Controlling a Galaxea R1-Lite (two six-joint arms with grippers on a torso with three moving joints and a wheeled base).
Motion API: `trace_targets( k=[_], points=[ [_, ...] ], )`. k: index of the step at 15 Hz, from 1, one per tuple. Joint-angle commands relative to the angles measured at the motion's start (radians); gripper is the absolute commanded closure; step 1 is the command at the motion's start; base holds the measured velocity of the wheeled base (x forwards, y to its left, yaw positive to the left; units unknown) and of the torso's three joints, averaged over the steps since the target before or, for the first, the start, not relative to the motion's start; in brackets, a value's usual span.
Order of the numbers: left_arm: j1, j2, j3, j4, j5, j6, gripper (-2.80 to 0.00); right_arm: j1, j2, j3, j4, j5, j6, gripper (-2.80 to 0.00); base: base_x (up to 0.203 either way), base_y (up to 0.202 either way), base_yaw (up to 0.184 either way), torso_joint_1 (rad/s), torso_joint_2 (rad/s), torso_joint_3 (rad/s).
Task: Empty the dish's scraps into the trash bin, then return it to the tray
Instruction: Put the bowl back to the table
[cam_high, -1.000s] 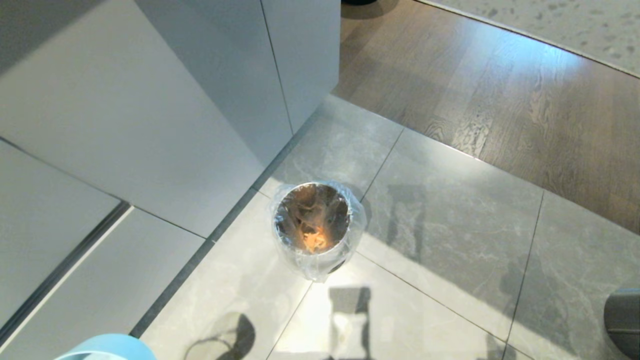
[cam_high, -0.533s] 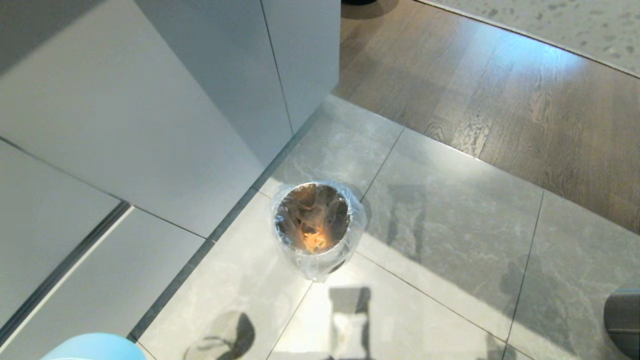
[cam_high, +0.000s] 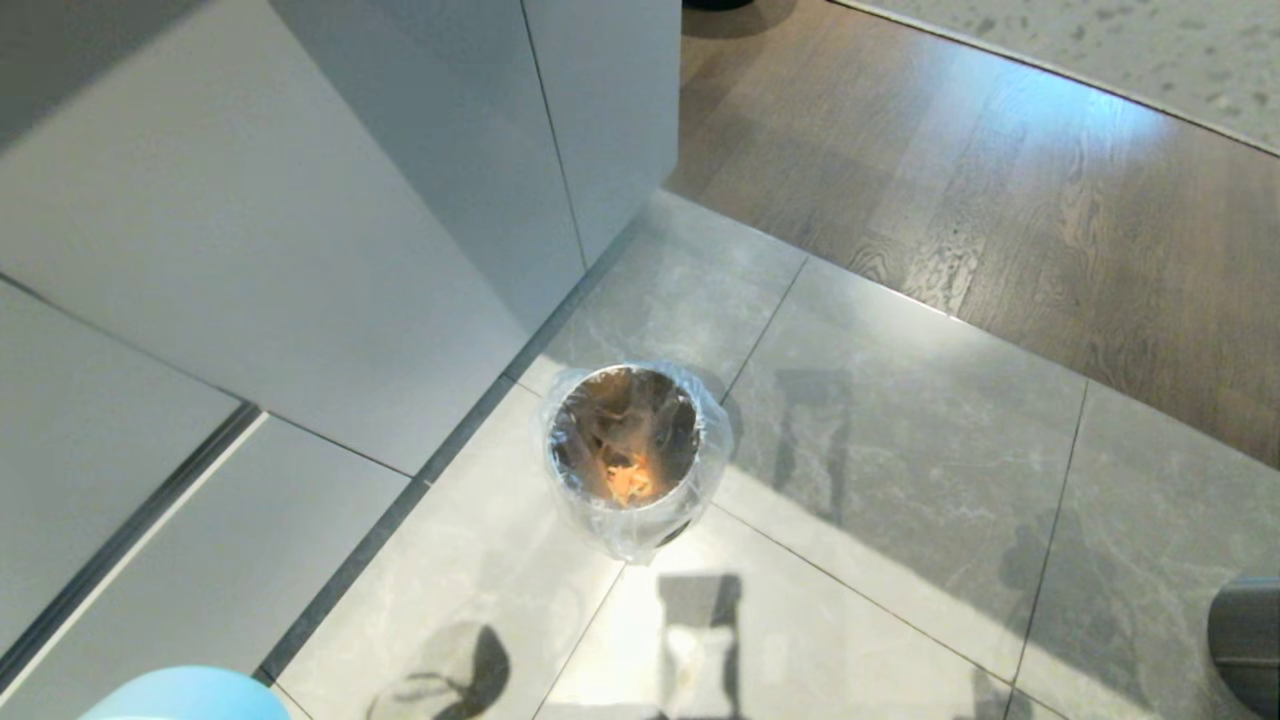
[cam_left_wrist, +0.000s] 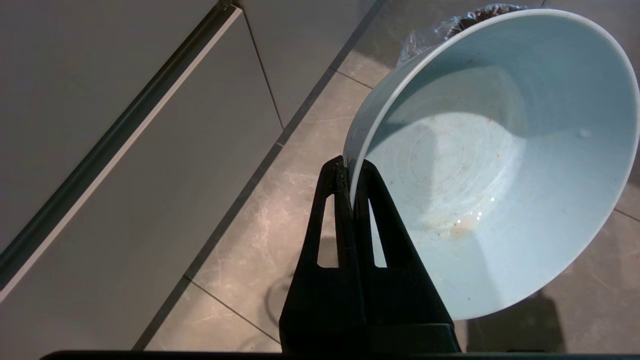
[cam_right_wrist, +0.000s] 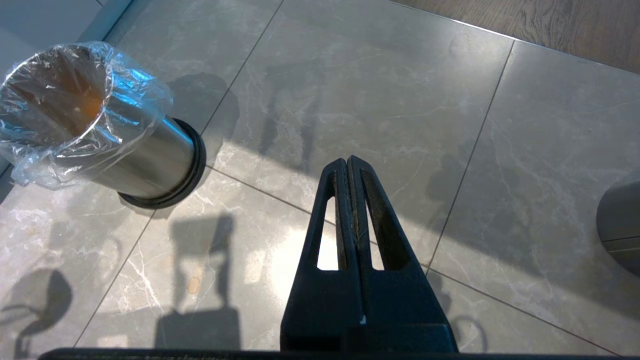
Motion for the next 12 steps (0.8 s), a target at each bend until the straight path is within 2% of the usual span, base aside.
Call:
trace_targets(
  k=[1,9,12],
  points=[
    [0.000,0.000,0.000,0.000,0.000,0.000,0.00,0.000,0.000,-0.001,0.000,-0.001,0.000,0.00,0.000,0.000,0.000,0.000,0.00,0.000],
    [0.000,0.000,0.000,0.000,0.000,0.000,0.00,0.000,0.000,0.000,0.000,-0.001,0.000,0.00,0.000,0.000,0.000,0.000,0.00,0.000],
    [0.000,0.000,0.000,0.000,0.000,0.000,0.00,0.000,0.000,0.000,0.000,-0.001,0.000,0.00,0.000,0.000,0.000,0.002,0.00,0.120]
  ],
)
